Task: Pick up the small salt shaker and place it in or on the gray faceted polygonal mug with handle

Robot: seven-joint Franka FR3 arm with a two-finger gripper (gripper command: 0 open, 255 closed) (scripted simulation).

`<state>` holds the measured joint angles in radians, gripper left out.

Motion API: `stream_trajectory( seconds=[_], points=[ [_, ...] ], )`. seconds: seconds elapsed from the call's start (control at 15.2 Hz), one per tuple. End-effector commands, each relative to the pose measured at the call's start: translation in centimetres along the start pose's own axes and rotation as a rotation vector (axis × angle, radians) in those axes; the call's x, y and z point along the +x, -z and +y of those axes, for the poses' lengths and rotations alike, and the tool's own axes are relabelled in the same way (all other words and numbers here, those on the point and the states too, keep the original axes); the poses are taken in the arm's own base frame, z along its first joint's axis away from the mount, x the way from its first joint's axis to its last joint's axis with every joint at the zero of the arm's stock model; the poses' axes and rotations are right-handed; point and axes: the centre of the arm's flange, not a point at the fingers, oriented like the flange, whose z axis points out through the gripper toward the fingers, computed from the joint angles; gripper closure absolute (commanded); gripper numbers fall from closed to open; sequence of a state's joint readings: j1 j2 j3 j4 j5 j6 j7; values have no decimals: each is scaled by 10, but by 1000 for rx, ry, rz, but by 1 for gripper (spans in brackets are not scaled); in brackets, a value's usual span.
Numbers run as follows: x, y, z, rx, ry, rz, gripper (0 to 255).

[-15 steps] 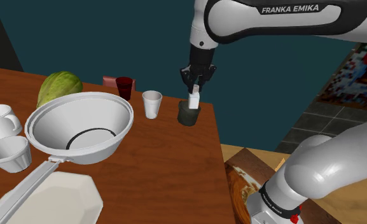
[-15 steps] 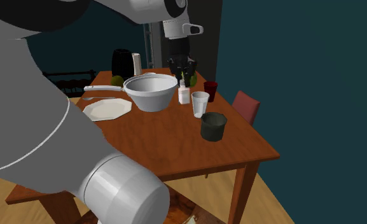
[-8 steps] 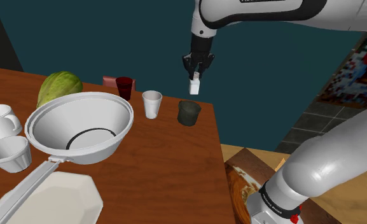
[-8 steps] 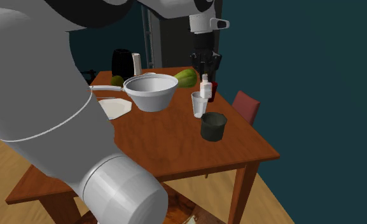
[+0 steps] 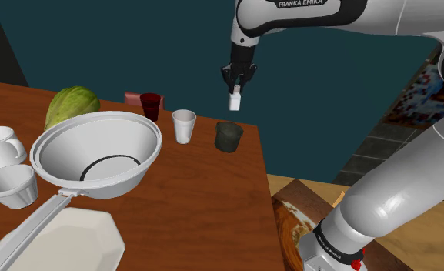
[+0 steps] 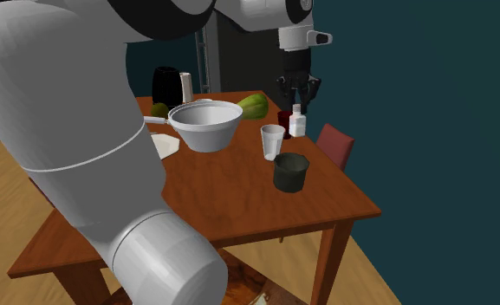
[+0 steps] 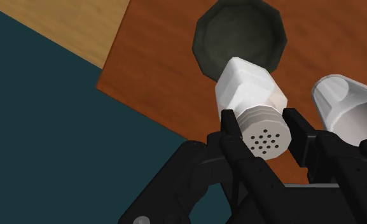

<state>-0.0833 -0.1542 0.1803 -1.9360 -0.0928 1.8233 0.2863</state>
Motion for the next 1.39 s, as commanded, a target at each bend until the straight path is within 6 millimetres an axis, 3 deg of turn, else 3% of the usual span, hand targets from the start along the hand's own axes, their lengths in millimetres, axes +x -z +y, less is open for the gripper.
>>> stream_trajectory(
  seconds=[0.0,0.99,1.32],
  points=[
    [1,-10,-1,0,0,1,255],
    [-5,-88,-9,0,0,1,255],
    [-5,-88,-9,0,0,1,255]
  ],
)
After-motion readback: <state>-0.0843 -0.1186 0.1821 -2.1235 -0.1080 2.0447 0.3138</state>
